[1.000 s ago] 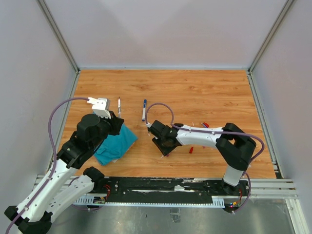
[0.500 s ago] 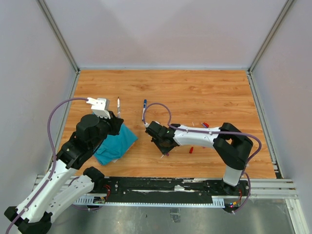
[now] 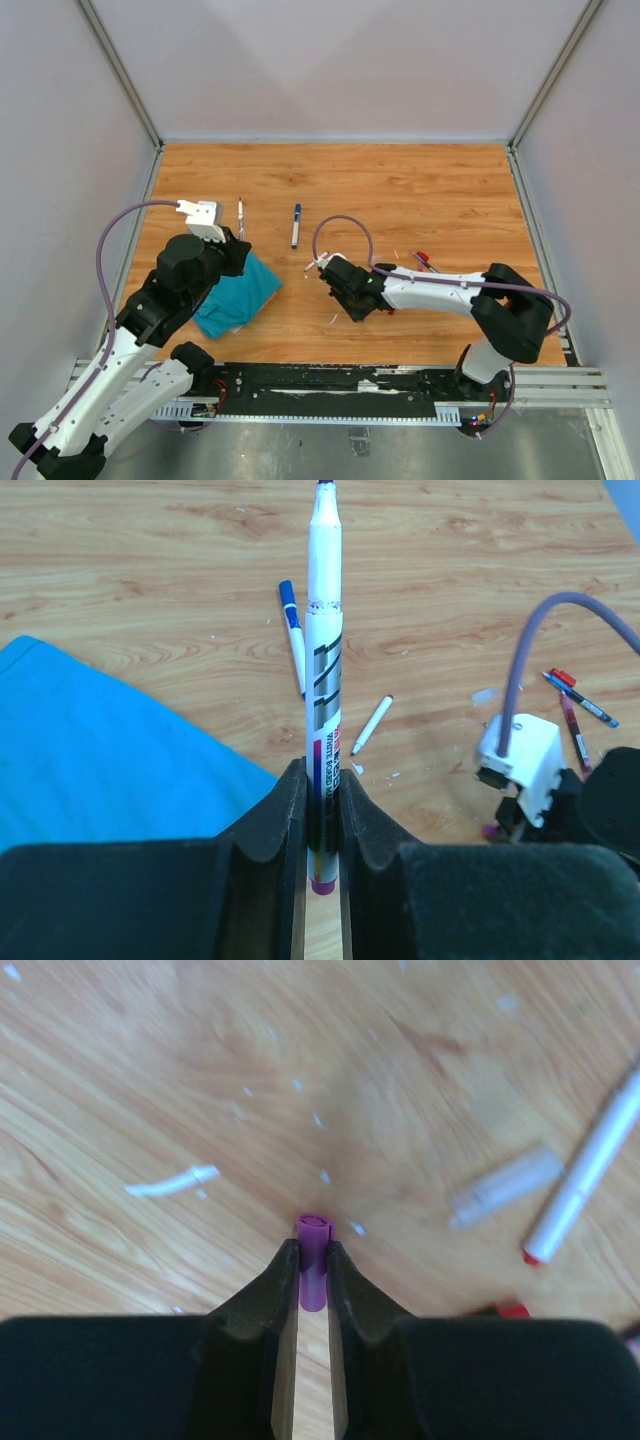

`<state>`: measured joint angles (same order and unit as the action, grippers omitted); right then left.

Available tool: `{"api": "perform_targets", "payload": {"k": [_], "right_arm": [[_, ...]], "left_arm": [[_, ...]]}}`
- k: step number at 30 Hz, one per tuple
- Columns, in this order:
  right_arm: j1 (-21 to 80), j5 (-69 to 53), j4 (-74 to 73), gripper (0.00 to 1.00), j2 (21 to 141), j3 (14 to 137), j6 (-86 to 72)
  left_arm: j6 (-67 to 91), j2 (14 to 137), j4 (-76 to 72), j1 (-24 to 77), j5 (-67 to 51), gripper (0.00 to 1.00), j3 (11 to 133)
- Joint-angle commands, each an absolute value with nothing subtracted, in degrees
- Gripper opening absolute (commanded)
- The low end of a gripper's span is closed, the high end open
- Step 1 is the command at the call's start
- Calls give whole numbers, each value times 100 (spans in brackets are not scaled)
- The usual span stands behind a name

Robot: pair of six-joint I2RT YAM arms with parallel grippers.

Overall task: Insert the pens into the pen caps
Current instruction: Insert the pen cap onto the pen.

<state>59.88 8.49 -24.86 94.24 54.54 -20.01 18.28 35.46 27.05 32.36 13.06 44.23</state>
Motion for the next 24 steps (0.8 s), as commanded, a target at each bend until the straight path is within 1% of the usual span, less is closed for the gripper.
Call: {"api": "perform_targets", "payload": {"k": [1, 7, 11, 15, 18, 20, 24], "right_arm": [[5907, 1295, -2467, 1, 8583, 4946, -1722], [5589, 938, -1924, 1, 7615, 4650, -1572], [5362, 337, -1228, 1, 6995, 4376, -1589], [4928, -291, -407, 1, 6456, 3998, -1811], [4426, -1143, 286, 1, 6108, 3622, -2120], [4138, -1489, 631, 1, 5912, 3417, -2346], [3838, -1669, 1061, 1, 5517, 3160, -2711]], "left_arm": [[1764, 3590, 2497, 3217, 1378, 0, 4401], [1951, 3722, 2302, 3217, 1131, 0, 4346], [2122, 3882, 1986, 3217, 772, 0, 4177], [2379, 4118, 1611, 3304, 446, 0, 3944], [2519, 4263, 1367, 3692, 618, 0, 3827], [2613, 4390, 1226, 4074, 845, 1, 3819], [2803, 4710, 871, 4613, 1006, 1, 3762]]}}
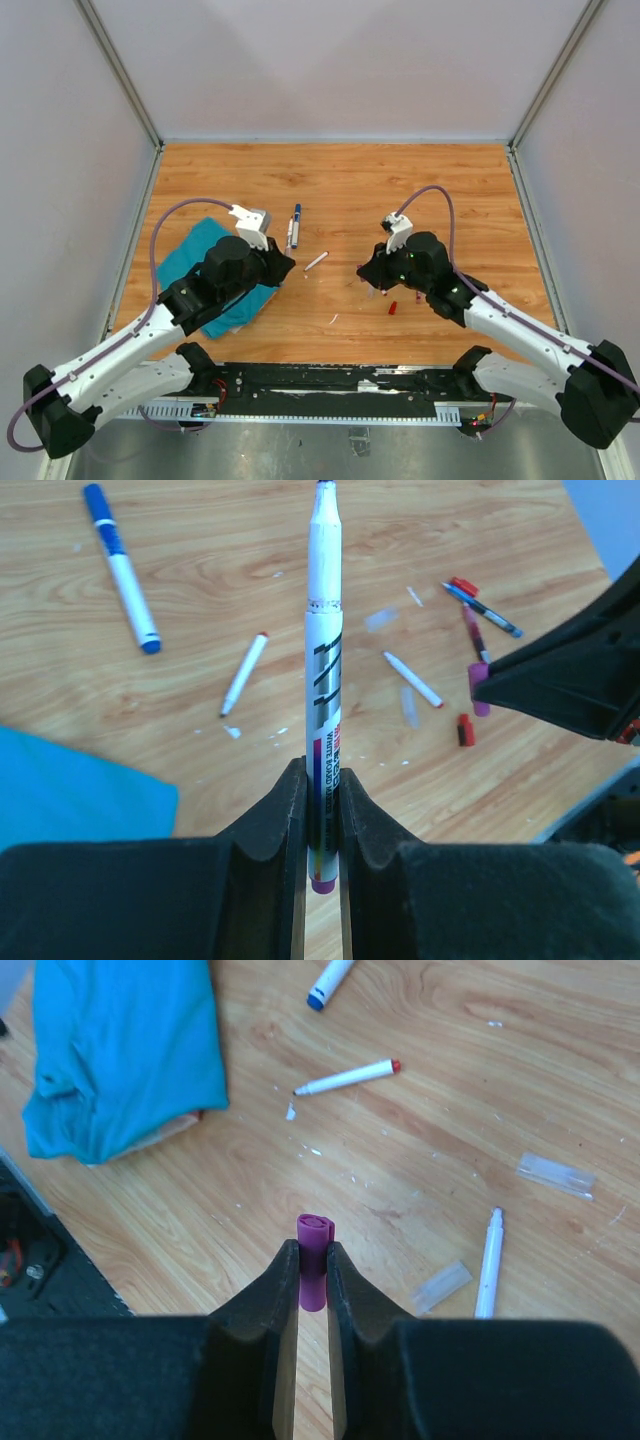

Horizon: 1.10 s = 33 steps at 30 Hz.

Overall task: Insert the pens into the pen caps
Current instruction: Insert the pen cap onto the pen.

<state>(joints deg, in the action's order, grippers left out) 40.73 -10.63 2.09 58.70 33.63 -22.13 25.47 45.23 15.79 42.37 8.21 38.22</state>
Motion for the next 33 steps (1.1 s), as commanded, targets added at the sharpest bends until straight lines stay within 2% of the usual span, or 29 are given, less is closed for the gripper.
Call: {"api": "perform_targets", "payload": {"k": [1, 9, 19, 25, 33], "right_arm": [[3808, -1659, 1141, 1, 5428, 3113, -2772], [3738, -1453, 1555, 1, 4782, 2967, -3264], [3736, -859, 2803, 1, 4237, 2502, -4157], [3739, -523, 4071, 0, 4234, 2098, -4941], [3735, -536, 5904, 1, 4758, 1828, -5633]], "left_arm": [[2837, 4772, 756, 4733, 1022, 0, 3731], [2935, 5104, 171, 5625, 1400, 1, 3668], [2839, 5322, -657, 6490, 1693, 0, 3535], [2579, 5275, -1273, 6970, 1824, 1, 3395], [2261, 5146, -1906, 7129, 1318, 1, 3176]]}}
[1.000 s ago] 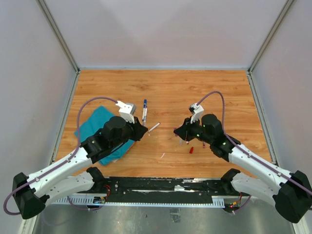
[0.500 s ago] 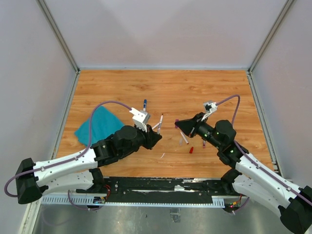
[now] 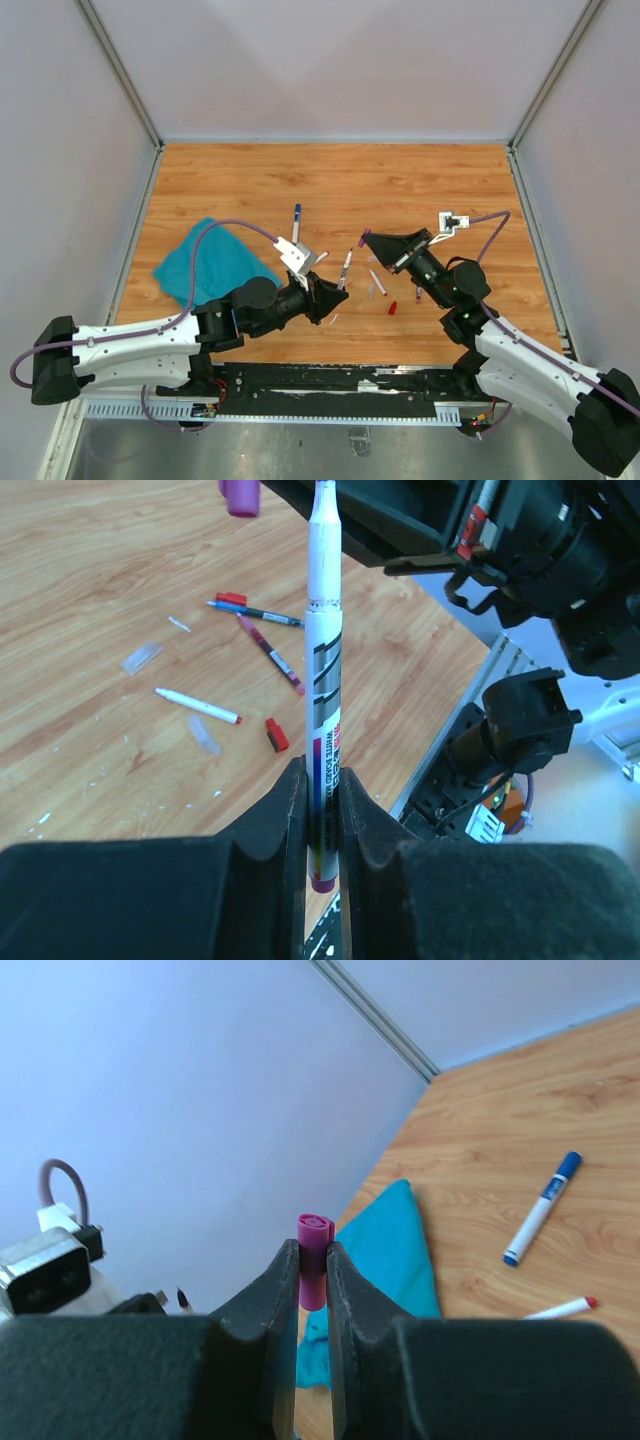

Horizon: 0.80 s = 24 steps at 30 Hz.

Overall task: Insert the pens into the pen caps
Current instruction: Insert the pen cap onto the pen.

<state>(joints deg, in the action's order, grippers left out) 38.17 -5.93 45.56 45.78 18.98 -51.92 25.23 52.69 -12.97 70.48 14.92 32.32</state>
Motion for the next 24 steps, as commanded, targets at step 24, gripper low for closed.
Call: {"api": "perform_targets", "payload": {"k": [24], "right_arm": [[3734, -1256, 6861, 1, 5190, 2003, -5798]], "left_arm": [[2211, 5276, -1757, 7146, 1380, 1, 3243]]}}
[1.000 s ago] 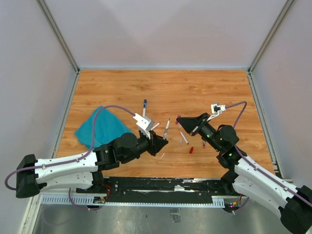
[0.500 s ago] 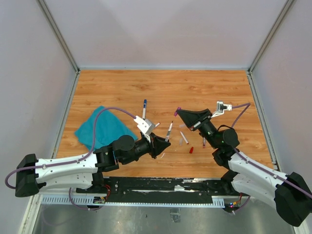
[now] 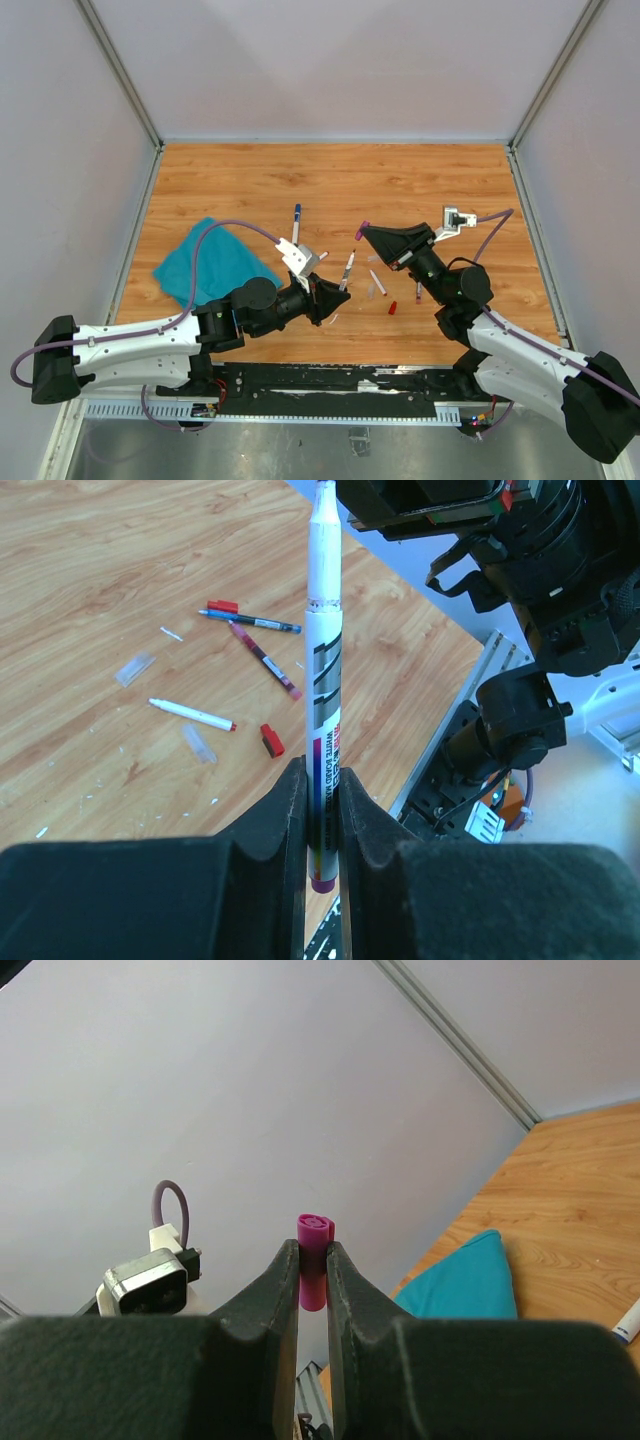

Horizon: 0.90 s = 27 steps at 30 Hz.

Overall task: Insert the pens into the pen caps
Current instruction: Insert the pen cap onto the pen.

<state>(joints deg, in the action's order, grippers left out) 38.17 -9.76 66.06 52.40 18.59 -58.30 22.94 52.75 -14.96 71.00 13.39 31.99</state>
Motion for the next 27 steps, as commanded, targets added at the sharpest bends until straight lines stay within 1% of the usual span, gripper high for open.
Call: {"api": "perform_targets", "payload": {"k": [1, 27], "right_arm": [[3735, -1283, 6861, 1, 5194, 2003, -5799], [3731, -1652, 7045, 0, 5017, 1938, -5760]], "left_arm": [[2208, 5274, -1750, 7148, 1388, 1, 3248], [2215, 5282, -1669, 7146, 1481, 0, 3301]]}}
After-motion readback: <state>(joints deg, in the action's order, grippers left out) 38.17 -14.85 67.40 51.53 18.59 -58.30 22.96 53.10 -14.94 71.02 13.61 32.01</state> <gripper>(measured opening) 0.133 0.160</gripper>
